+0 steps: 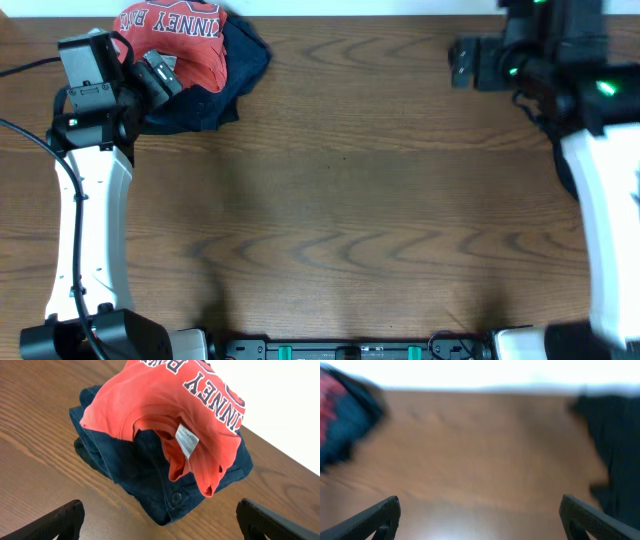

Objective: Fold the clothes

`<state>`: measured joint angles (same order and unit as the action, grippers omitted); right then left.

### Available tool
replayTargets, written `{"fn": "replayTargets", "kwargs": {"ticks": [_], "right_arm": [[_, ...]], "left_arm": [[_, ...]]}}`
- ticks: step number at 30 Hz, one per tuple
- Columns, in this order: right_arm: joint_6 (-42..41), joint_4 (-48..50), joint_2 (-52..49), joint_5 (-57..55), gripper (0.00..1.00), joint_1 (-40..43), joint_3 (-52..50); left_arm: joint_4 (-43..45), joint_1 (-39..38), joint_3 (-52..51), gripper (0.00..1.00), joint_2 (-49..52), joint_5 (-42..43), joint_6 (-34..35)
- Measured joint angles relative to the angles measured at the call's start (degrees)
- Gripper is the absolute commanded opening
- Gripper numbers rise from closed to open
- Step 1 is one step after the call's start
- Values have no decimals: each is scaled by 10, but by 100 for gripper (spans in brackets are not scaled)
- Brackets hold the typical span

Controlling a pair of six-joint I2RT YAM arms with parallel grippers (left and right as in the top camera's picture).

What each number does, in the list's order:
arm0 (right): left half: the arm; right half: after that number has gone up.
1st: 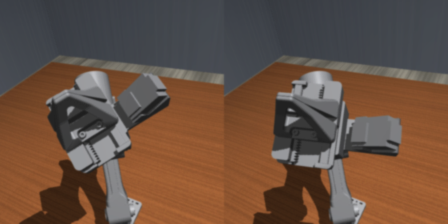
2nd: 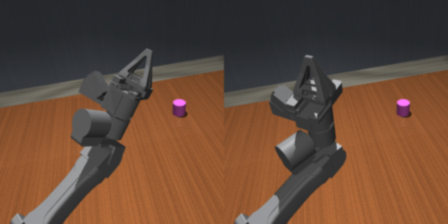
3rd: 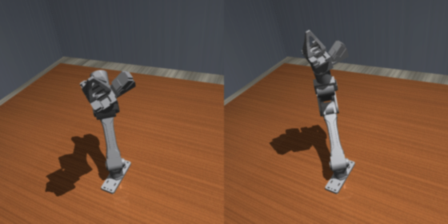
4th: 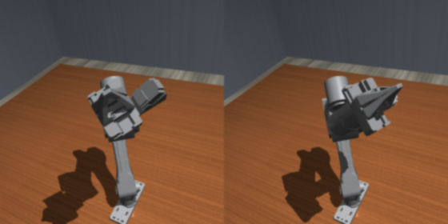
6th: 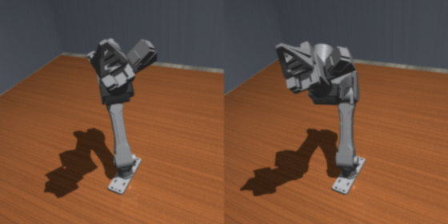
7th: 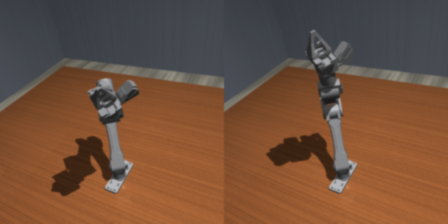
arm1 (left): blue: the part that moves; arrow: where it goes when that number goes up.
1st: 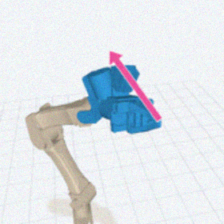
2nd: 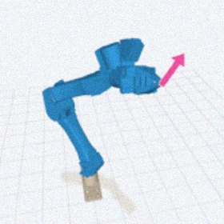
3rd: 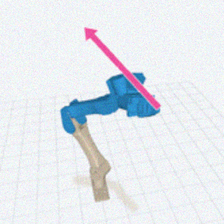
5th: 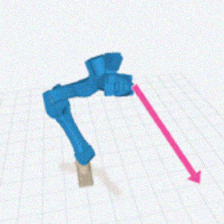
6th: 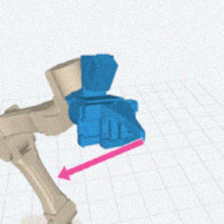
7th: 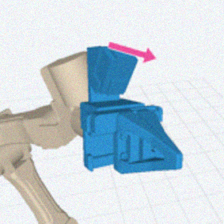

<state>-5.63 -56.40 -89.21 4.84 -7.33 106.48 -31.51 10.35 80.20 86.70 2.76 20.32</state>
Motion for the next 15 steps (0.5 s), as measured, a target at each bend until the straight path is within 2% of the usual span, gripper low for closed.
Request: {"fn": "replayTargets", "kwargs": {"ticks": [7, 15], "right_arm": [[0, 11, 113, 28, 99, -16, 33], [2, -29, 111, 30, 99, -16, 33]], "left_arm": [[-3, 0, 0, 98, 0, 0, -9], [-10, 0, 0, 98, 0, 0, -9]]}}
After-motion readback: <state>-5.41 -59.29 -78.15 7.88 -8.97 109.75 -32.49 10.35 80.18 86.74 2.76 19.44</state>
